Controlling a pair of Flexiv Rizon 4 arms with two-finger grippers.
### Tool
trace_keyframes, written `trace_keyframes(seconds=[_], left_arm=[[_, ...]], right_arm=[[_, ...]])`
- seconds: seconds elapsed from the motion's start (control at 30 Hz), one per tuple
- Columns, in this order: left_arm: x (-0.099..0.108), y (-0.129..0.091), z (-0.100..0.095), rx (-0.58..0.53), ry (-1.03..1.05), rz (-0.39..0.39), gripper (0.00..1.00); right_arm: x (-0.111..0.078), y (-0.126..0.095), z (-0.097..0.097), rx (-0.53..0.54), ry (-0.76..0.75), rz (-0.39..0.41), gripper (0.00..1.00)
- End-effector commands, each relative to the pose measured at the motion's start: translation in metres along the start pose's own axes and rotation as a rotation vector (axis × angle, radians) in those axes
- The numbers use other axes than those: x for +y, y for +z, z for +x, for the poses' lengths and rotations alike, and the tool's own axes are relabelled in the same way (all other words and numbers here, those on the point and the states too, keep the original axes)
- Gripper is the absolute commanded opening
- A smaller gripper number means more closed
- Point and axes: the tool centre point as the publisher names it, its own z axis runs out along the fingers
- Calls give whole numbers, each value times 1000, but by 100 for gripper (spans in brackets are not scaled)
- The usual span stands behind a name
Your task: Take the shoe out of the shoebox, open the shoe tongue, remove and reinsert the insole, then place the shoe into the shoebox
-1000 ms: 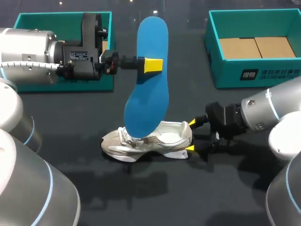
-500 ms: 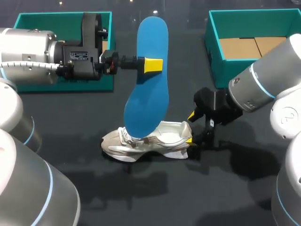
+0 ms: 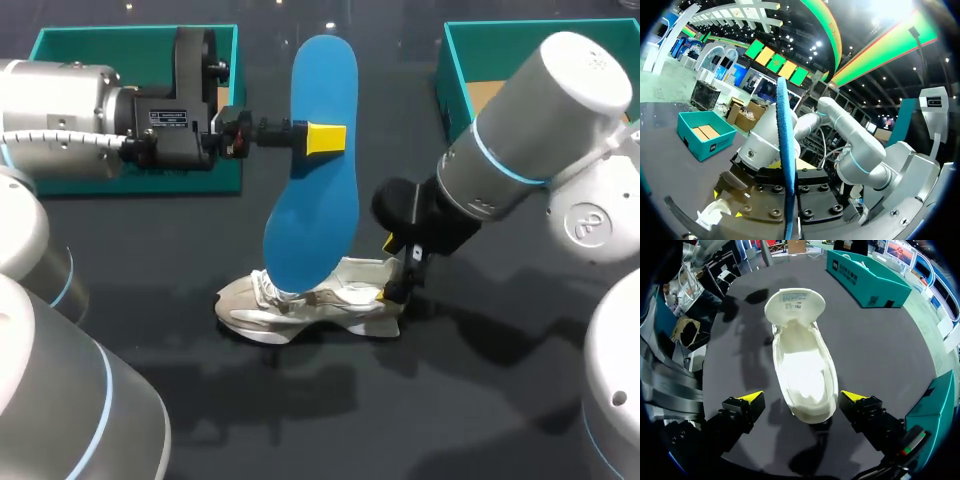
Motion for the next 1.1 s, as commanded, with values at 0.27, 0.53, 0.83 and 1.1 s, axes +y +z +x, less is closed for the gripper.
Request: trace_keyframes(seconds=[0.27,0.53,0.83,1.1], left_arm=[[0,1,0,0,0,-1,0],[0,1,0,0,0,-1,0],[0,1,0,0,0,-1,0],[0,1,0,0,0,-1,0]], right_arm=[[8,1,0,-10,13,374,100],[26,4,2,-21,-4,448,100],[25,10,-3,-39,-33,472,100],[37,11,-26,-36,-82,467,100]])
